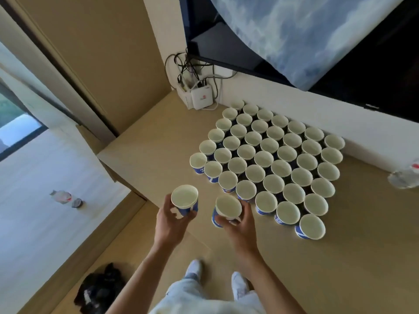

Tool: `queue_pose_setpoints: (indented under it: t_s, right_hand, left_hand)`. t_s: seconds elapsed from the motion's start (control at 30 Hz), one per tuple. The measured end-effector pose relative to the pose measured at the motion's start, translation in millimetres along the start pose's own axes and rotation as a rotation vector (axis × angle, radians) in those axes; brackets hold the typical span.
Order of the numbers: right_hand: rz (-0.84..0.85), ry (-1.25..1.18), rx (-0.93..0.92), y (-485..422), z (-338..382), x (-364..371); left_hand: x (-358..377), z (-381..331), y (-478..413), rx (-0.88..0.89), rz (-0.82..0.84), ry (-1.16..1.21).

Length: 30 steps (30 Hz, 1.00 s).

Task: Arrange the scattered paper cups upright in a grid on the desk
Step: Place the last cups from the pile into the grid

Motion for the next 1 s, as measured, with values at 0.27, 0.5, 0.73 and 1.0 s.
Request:
queue_pose_setpoints:
  t_s: [0.27, 0.5, 0.73, 1.0]
  right_hand:
    - [-0.275, 0.021, 0.049, -21, -30, 37]
    - [-0.473, 0.059, 0.065, -23, -40, 63]
    - [-0.565, 0.098, 0.061, -18, -40, 67]
    - [-0.554, 0.131, 0.081, -16, -51, 78]
  left_hand:
    - [-10, 39, -110, 0.036, 0.162, -0.057]
    - [10, 71, -165, 0.061, 0.352, -0.12]
    - [25, 99, -181, 0.065, 0.399, -0.176]
    - [26, 105, -190, 0.079, 0.406, -0.181]
Point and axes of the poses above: each hand's wrist, its own y-axis away from the middle knuckle, its own x-axis out of the palm, z = x × y, the point moved 5 cm from there along -y, towards the middle knuckle, and after that the axes turned 7 degrees about z, right-handed, at the moved point
